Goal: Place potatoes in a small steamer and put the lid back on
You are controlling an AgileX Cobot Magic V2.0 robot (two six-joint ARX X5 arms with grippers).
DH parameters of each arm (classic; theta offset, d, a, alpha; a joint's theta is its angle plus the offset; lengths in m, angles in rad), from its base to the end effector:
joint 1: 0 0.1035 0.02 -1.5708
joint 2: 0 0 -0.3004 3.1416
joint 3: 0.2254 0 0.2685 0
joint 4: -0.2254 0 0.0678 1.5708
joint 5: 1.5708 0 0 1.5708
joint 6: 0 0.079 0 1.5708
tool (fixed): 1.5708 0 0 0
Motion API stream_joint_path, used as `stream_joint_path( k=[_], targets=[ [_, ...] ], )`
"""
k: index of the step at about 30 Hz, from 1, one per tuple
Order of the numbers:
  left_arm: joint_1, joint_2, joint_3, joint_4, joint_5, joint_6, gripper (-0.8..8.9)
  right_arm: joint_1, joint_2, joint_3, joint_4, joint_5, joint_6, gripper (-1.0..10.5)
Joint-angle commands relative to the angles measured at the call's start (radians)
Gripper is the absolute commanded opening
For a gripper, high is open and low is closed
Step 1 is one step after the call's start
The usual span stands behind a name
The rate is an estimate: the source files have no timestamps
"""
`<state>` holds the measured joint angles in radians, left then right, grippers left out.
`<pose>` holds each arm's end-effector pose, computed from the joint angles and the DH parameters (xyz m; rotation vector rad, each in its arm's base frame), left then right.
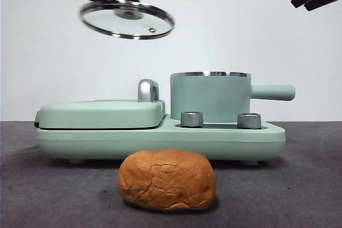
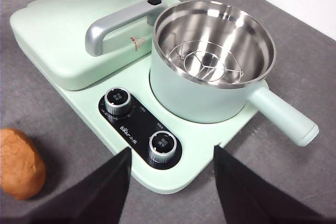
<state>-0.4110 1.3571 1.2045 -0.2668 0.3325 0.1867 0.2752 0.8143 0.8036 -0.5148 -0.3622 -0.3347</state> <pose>0.3144 -0.1652 0.3586 0.1922 0.3592 -0.7704 0.1836 0.0809 0.3081 -0.2924 0.4243 0.7054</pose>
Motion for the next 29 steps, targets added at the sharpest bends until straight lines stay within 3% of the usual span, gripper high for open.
stream_joint_path(
  k=[1,8,15,29],
  targets=[
    [0.008,-0.084,-0.069,0.029,0.007,-0.052,0.13,0.006,0.008,0.015,0.001,0.003,0.013,2.5],
    [0.030,-0.315,-0.290,0.027,-0.043,-0.130,0.13,0.031,0.008,0.015,-0.023,-0.004,0.012,2.5],
    [0.034,-0.507,-0.399,0.007,-0.131,-0.205,0.13,0.148,0.039,0.015,-0.057,-0.009,-0.050,2.5],
    [0.034,-0.561,-0.399,-0.040,-0.138,-0.230,0.13,0.451,0.341,0.015,-0.028,-0.004,-0.071,3.0]
  ],
)
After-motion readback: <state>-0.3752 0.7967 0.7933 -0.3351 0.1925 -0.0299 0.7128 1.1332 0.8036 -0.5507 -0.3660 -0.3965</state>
